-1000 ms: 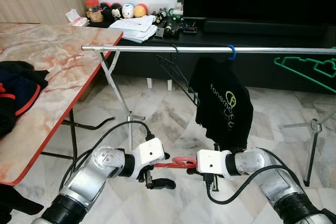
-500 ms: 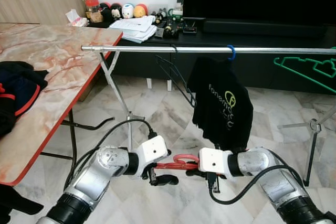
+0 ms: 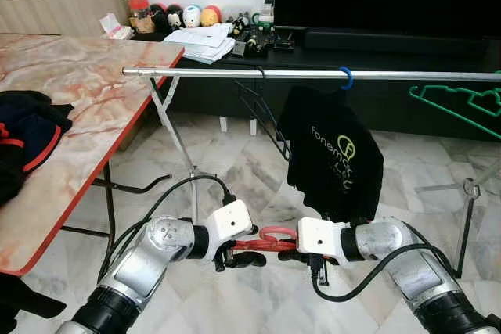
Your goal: Hang hanger
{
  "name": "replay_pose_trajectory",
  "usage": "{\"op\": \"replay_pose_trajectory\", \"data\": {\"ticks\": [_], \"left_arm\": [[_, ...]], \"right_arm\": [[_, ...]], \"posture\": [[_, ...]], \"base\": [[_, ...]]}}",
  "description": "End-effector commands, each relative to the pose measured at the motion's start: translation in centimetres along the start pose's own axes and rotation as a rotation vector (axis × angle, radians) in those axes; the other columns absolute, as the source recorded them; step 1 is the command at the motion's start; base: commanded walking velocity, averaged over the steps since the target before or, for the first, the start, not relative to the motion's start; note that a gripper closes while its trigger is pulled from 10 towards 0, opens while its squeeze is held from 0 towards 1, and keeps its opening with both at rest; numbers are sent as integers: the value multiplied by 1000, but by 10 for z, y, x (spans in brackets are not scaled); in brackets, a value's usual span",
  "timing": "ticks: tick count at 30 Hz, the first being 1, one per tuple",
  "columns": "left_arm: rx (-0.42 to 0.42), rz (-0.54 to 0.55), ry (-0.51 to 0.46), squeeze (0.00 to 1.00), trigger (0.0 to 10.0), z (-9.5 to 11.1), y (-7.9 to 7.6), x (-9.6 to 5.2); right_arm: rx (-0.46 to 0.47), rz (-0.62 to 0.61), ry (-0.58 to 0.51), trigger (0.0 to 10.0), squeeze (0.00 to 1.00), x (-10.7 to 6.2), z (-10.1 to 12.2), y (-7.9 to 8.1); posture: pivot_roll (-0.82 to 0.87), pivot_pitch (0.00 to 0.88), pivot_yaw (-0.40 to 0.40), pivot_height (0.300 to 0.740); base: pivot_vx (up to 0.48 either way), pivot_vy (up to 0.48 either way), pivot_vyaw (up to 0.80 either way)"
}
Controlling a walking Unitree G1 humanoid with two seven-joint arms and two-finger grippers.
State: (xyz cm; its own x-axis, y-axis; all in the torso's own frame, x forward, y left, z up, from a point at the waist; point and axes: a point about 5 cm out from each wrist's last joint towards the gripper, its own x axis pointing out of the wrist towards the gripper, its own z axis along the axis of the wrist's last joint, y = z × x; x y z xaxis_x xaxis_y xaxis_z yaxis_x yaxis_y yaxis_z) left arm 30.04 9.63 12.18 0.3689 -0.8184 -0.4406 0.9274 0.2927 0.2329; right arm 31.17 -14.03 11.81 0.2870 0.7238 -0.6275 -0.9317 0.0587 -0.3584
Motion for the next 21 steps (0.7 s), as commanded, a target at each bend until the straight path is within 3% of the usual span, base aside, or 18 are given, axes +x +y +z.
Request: {"op": "replay_pose_trajectory", "data": {"ticks": [1, 15, 21], "left_arm": [[23, -7, 38, 0, 0, -2, 0, 0], [66, -14, 89, 0, 0, -6, -1, 0], [61, 6, 55, 0, 0, 0, 1, 1]], "right_arm": [[-18, -8, -38, 10000, 0, -2, 8, -2], [-10, -12, -47, 10000, 0, -2, 11, -3], [-5, -14, -52, 10000, 0, -2, 11, -4]], "posture": [[-25, 103, 65, 740], [-24, 107, 66, 740], [-24, 105, 67, 740]], "base": [[0, 0, 0], [0, 0, 0], [0, 0, 0]]}}
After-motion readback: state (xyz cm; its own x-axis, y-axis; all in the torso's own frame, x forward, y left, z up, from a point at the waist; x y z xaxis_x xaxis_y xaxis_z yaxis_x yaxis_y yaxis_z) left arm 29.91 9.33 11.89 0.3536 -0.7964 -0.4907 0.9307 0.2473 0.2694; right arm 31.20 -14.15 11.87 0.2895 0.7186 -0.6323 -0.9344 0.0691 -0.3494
